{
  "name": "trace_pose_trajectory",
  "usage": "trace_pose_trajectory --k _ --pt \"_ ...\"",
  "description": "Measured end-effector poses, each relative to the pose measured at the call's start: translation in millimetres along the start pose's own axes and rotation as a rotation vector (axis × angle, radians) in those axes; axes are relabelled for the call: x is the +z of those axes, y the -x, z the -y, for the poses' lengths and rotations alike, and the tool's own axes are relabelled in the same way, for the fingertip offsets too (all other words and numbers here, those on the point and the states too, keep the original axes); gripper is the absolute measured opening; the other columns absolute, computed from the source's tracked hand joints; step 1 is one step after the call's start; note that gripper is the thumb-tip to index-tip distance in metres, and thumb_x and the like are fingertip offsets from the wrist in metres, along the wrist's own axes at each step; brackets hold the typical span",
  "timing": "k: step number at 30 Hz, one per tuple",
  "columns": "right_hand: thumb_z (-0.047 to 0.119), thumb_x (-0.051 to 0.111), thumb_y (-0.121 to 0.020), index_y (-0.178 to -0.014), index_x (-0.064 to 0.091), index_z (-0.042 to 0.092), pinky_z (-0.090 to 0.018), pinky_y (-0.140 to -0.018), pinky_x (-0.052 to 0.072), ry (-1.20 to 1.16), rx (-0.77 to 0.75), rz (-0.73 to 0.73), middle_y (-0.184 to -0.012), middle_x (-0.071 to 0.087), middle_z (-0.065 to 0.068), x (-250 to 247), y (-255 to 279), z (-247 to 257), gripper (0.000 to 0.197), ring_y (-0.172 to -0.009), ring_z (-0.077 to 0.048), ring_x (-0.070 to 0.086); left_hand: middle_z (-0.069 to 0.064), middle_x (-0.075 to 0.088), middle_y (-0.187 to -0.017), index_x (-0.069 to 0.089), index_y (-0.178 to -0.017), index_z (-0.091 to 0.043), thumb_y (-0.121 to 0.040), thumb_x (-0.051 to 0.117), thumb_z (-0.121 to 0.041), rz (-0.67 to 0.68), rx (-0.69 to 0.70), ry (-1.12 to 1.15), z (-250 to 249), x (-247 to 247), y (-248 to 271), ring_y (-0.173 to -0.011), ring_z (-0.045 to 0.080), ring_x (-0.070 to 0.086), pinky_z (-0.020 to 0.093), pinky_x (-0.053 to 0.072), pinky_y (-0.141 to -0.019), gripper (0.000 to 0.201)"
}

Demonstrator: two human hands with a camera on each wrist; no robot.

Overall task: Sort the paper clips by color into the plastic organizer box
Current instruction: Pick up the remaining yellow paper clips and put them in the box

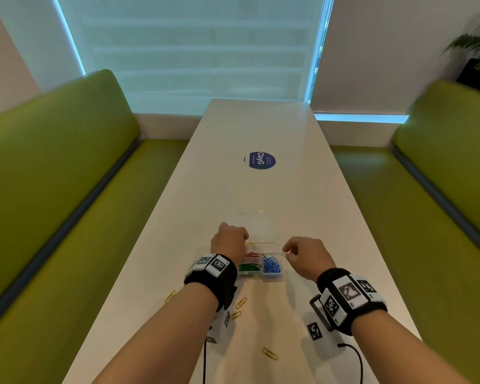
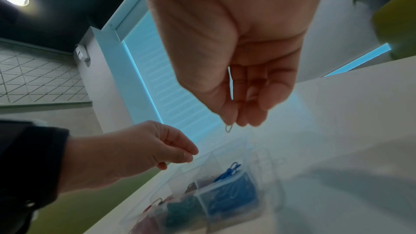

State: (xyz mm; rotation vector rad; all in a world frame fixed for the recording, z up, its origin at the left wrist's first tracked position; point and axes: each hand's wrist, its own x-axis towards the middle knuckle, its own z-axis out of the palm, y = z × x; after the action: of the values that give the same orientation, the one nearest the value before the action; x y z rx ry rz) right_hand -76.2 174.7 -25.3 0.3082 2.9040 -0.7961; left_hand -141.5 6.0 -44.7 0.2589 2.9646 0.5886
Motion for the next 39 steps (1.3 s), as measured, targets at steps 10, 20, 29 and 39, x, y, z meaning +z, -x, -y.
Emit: trace_pose_trajectory --k 10,20,29,39 --pt "0.011 0.048 -0.090 -0.107 0.067 0.020 -0.031 -0.087 0.048 0.066 0.015 -0.025 -0.116 0.065 -0.001 13 -32 40 0.027 -0.106 -0.021 0.059 0.002 0.067 -0.113 0.062 -0.120 -0.019 -0.094 0.044 -0.015 -0.078 0.026 0.016 12 -4 12 -0.119 0.019 0.045 0.033 0.045 -0.089 0.032" --pt "0.015 0.050 -0.091 -0.112 0.065 0.020 -0.033 -0.092 0.049 0.051 -0.007 0.001 -0.121 0.063 -0.002 27 -36 46 0.027 -0.108 -0.021 0.059 0.002 0.066 -0.114 0.061 -0.121 -0.018 -0.096 0.046 -0.020 -0.060 0.078 0.034 16 -7 28 -0.116 0.018 0.047 0.033 0.046 -0.089 0.029" --pt "0.015 0.057 -0.087 -0.109 0.067 0.018 -0.030 -0.088 0.049 0.045 -0.033 -0.006 -0.112 0.066 -0.001 11 12 30 0.024 -0.103 -0.018 0.060 0.001 0.066 -0.113 0.064 -0.116 -0.019 -0.094 0.049 -0.019 -0.031 0.127 0.064 -1 -9 53 -0.116 0.019 0.048 0.033 0.046 -0.088 0.027" --pt "0.032 0.076 -0.075 -0.099 0.069 0.018 -0.028 -0.085 0.050 0.096 -0.044 0.234 -0.098 0.064 0.002 27 83 14 0.029 -0.090 -0.012 0.058 0.003 0.061 -0.125 0.063 -0.118 -0.021 -0.091 0.054 -0.026 0.146 0.092 -0.001 -3 10 106 -0.117 0.020 0.054 0.034 0.046 -0.095 0.029"
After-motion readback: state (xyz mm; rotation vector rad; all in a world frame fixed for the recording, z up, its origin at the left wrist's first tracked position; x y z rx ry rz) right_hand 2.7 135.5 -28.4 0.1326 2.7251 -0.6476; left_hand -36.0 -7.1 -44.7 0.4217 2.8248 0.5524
